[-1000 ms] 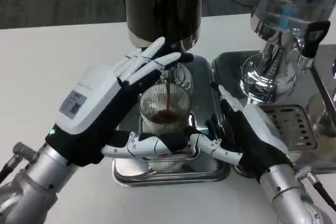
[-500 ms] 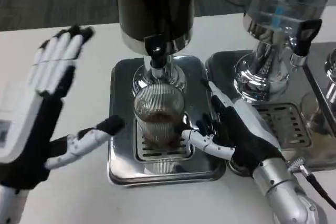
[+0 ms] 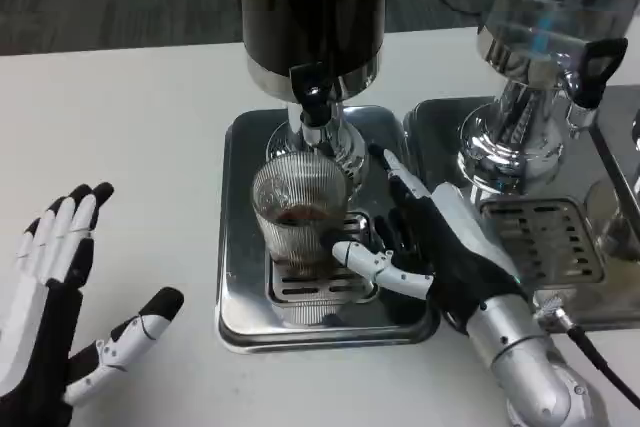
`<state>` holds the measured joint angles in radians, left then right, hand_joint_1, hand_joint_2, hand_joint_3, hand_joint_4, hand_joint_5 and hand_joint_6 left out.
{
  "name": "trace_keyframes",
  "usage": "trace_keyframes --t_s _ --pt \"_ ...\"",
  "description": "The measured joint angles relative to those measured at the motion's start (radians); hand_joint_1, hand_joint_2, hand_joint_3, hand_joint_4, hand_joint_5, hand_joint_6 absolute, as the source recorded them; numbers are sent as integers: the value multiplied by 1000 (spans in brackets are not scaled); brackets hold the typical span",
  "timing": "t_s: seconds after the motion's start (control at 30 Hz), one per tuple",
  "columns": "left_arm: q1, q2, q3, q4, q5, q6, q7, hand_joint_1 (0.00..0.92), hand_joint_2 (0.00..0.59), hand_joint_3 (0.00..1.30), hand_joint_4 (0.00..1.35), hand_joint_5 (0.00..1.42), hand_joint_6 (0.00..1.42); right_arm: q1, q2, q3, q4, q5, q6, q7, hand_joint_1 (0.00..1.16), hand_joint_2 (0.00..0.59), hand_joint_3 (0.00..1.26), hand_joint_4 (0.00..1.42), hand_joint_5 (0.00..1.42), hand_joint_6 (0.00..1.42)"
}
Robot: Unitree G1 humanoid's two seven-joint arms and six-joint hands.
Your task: Grasp the cup under the faucet to collect the drink, then remove the cup.
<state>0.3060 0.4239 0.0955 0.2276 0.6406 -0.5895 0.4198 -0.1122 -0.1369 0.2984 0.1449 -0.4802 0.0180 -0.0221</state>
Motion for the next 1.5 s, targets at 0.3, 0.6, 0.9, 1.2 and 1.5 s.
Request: trace_keyframes --t_s 0.3,0.6,0.9,1.2,1.5 --pt "-23 9 -31 32 -8 -1 -1 0 176 71 0 0 0 79 -25 -7 -82 5 -21 -8 441 224 0 0 0 19" --pt "-41 42 -36 87 -58 -16 -21 0 182 92 0 0 0 89 33 4 -53 51 -90 -32 472 219 0 0 0 54" --pt "-44 70 -36 96 -88 -20 -57 0 187 125 0 0 0 73 80 28 22 26 -128 -92 513 216 0 0 0 75" --pt "-29 72 -36 93 -120 -20 -88 0 196 180 0 18 0 44 78 65 39 -41 -114 -128 510 211 0 0 0 79" --pt "-11 72 -33 81 -130 -20 -89 0 205 220 0 24 0 30 111 68 109 -9 -134 -160 590 194 0 0 0 187"
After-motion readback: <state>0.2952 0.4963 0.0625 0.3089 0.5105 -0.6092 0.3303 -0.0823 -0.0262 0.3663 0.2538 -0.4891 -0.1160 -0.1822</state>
